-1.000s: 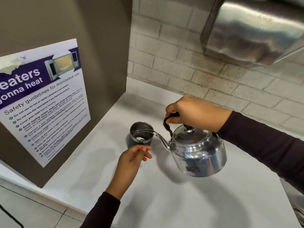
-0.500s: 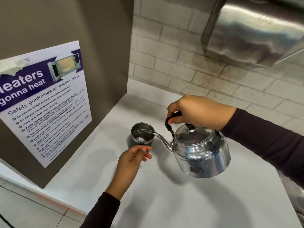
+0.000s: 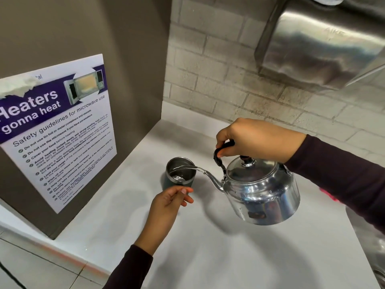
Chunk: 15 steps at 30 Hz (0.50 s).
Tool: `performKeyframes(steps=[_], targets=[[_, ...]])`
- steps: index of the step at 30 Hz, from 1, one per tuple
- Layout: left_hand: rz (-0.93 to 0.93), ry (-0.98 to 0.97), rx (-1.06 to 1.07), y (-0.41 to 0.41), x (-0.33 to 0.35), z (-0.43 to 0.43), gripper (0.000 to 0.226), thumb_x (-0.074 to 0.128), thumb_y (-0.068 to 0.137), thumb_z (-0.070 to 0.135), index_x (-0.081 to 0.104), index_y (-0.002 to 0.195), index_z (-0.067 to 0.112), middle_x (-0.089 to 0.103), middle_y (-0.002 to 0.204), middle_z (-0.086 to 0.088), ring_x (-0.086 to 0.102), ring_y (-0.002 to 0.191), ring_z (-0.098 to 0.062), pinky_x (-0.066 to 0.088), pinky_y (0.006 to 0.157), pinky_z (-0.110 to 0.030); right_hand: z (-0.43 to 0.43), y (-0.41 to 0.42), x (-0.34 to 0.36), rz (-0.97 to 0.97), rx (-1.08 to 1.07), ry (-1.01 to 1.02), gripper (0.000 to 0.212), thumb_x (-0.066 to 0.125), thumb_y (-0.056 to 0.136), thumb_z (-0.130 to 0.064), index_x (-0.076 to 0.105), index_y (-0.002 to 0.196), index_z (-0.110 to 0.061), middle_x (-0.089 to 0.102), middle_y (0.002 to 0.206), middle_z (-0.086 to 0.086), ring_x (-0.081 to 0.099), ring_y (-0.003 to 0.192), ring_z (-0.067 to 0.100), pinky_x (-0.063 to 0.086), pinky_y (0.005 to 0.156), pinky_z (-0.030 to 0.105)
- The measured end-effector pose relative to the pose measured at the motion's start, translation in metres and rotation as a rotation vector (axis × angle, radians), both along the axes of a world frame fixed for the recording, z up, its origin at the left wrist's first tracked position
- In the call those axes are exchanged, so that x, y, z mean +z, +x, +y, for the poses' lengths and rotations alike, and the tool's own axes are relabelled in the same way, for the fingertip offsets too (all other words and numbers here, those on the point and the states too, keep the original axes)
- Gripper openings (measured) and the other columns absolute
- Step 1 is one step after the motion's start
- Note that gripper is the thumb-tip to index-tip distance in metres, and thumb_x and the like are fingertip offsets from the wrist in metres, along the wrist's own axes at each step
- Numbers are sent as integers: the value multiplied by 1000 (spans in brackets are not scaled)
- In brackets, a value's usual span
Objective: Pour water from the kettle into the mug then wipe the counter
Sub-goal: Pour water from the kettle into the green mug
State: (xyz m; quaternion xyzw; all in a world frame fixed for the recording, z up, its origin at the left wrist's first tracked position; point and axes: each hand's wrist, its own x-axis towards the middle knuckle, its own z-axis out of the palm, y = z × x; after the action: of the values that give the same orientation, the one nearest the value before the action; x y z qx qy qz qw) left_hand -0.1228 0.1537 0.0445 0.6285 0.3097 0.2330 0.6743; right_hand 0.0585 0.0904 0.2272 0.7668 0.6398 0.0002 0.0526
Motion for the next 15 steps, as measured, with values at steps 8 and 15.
performKeyframes(steps=[8, 15], targets=[[-3, 5, -7, 1, -1, -1, 25, 50, 92, 22, 70, 82, 32, 73, 69, 13, 60, 63, 3, 47, 77, -30, -2, -4, 7, -11, -9, -24, 12, 68, 80, -42, 69, 83, -31, 47, 53, -20, 50, 47, -6, 29, 40, 21], [-2, 7, -11, 2, 0, -2, 24, 50, 92, 22, 70, 83, 31, 73, 68, 14, 60, 63, 4, 48, 77, -29, -4, -6, 8, -35, -9, -24, 13, 67, 81, -42, 69, 84, -30, 46, 53, -21, 44, 44, -2, 26, 40, 21]])
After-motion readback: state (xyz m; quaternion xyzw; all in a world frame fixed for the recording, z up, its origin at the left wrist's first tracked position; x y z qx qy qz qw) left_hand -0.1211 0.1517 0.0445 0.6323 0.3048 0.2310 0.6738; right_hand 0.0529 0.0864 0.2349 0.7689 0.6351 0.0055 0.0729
